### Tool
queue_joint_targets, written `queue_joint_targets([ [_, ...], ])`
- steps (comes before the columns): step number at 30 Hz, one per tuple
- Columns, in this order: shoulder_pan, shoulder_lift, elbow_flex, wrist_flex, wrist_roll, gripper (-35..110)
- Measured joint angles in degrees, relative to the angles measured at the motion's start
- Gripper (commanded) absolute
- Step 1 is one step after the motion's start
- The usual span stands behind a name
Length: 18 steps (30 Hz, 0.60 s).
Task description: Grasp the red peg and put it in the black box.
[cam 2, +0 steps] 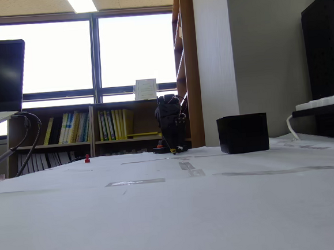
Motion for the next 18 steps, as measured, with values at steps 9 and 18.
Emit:
queue_joint_targets([
  [9,16.0,5.2,0.4,-15.4,-1.6,0],
  [18,34.9,16.4,3.1,-33.0,-4.0,0],
])
